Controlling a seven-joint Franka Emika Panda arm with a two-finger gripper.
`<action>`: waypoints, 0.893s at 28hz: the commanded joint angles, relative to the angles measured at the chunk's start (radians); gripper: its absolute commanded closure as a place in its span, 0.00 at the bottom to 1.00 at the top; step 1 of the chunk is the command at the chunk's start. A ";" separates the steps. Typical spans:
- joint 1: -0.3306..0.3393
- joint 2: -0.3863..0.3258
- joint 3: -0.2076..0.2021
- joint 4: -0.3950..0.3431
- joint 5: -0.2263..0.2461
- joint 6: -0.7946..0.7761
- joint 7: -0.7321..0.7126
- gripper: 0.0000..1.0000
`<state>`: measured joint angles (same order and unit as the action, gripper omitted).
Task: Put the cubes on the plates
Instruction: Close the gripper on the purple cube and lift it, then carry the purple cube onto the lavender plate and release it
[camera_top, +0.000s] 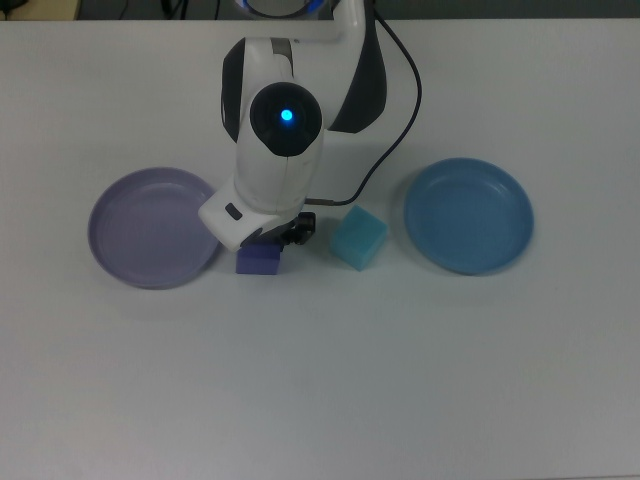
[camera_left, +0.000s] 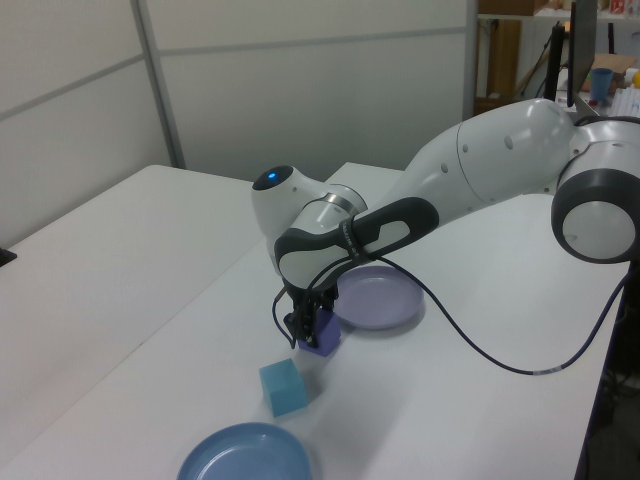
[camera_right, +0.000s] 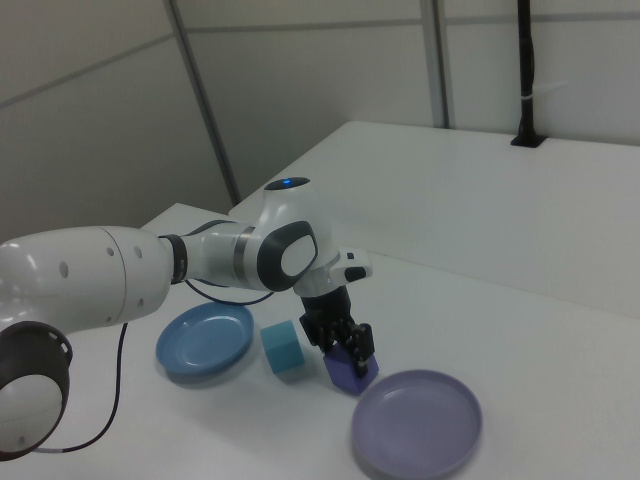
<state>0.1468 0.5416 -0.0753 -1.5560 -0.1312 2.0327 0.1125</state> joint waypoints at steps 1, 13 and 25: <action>0.011 0.000 -0.009 0.007 -0.015 0.009 0.026 1.00; -0.048 -0.080 -0.054 0.007 0.028 -0.042 -0.037 1.00; -0.177 -0.043 -0.054 -0.030 0.036 -0.059 -0.186 1.00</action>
<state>-0.0162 0.4819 -0.1258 -1.5566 -0.1028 1.9721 -0.0323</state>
